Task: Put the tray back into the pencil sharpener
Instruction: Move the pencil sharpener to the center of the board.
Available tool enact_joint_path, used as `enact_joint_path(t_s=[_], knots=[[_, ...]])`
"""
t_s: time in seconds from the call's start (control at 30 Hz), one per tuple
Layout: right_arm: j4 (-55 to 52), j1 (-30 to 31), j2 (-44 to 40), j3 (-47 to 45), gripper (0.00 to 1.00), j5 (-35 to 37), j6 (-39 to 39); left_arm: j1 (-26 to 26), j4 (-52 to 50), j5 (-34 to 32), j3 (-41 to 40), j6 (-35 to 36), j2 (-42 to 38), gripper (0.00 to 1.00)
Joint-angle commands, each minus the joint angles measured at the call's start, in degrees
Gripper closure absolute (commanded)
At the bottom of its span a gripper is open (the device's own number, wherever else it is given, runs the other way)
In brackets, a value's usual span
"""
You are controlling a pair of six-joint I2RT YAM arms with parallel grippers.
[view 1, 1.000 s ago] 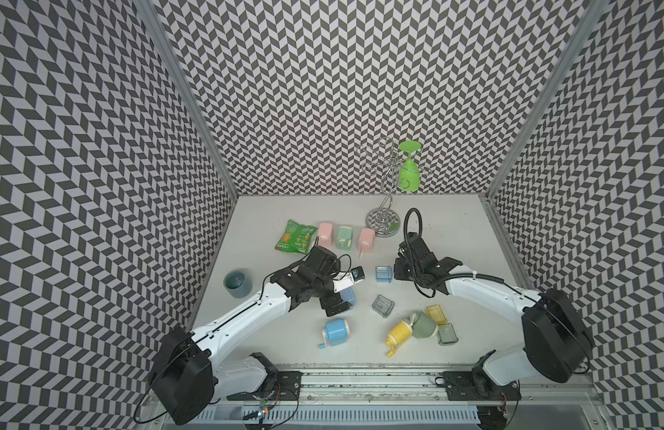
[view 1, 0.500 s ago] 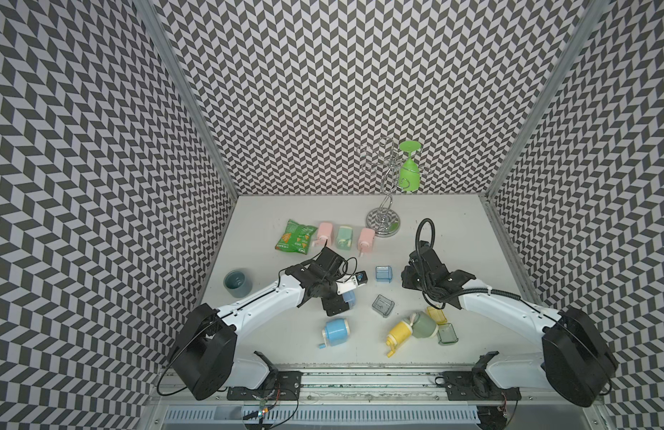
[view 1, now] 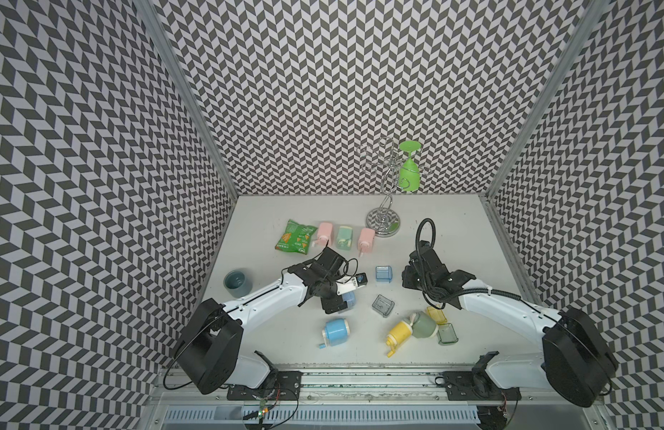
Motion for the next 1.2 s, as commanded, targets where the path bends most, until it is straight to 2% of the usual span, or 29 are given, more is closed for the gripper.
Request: enact_joint_path(t_s=[0.0, 0.47, 0.83, 1.03, 1.17], knots=[[1.8, -0.1, -0.1, 1.1, 0.66, 0.8, -0.2, 0.9, 0.7, 1.4, 0.2, 0.7, 0.6, 0.22], [1.6, -0.1, 0.7, 1.7, 0.67, 0.6, -0.9, 2.3, 2.6, 3.0, -1.7, 1.2, 1.9, 0.23], [2.0, -0.3, 1.3, 2.0, 0.67, 0.3, -1.1, 3.3, 3.4, 4.1, -0.1, 3.5, 1.4, 0.37], [4.2, -1.2, 3.3, 2.2, 0.67, -3.2, -1.5, 3.3, 5.2, 4.2, 3.7, 7.8, 2.7, 0.38], [6.7, -2.6, 6.1, 2.1, 0.67, -8.8, -1.9, 3.3, 8.5, 4.0, 6.0, 11.4, 4.9, 0.38]])
